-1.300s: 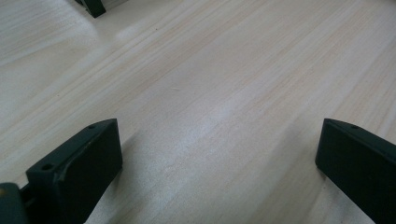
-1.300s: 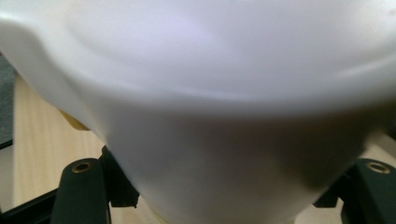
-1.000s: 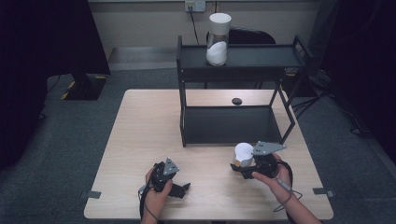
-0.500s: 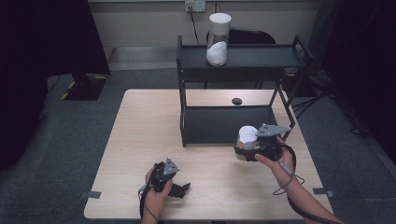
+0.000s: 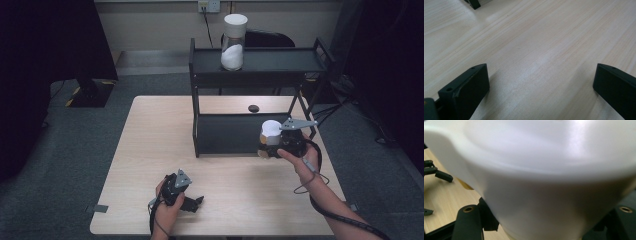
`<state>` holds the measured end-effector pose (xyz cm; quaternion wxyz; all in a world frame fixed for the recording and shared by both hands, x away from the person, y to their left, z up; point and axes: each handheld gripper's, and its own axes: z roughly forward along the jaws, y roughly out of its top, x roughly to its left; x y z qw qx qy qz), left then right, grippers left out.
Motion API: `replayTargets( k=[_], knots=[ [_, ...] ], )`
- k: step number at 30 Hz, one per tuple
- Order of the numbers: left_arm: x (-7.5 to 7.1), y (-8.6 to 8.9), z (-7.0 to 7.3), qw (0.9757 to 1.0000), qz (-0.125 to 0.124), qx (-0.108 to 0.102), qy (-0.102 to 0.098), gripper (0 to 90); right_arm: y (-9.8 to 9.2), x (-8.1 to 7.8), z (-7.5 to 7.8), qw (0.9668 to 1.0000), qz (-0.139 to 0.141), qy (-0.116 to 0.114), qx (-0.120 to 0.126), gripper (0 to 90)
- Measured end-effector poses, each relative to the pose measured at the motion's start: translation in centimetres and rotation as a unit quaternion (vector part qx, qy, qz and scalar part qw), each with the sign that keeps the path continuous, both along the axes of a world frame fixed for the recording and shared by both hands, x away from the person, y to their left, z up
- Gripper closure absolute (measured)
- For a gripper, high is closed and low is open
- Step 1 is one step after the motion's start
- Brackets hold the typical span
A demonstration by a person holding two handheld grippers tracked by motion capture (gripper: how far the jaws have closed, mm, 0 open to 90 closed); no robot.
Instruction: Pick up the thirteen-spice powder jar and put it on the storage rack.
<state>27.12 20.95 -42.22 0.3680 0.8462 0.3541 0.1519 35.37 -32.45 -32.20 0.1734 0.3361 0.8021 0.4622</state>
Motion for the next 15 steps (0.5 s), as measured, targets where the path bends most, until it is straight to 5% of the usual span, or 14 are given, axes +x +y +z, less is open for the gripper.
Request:
replayTargets(
  k=[15],
  knots=[
    [0.0, 0.0, 0.0, 1.0, 0.0, 0.0, 0.0, 0.0, -0.5, 1.4, 4.6, 0.9995, -0.02, -0.02, 0.01, 29.8]
  ],
)
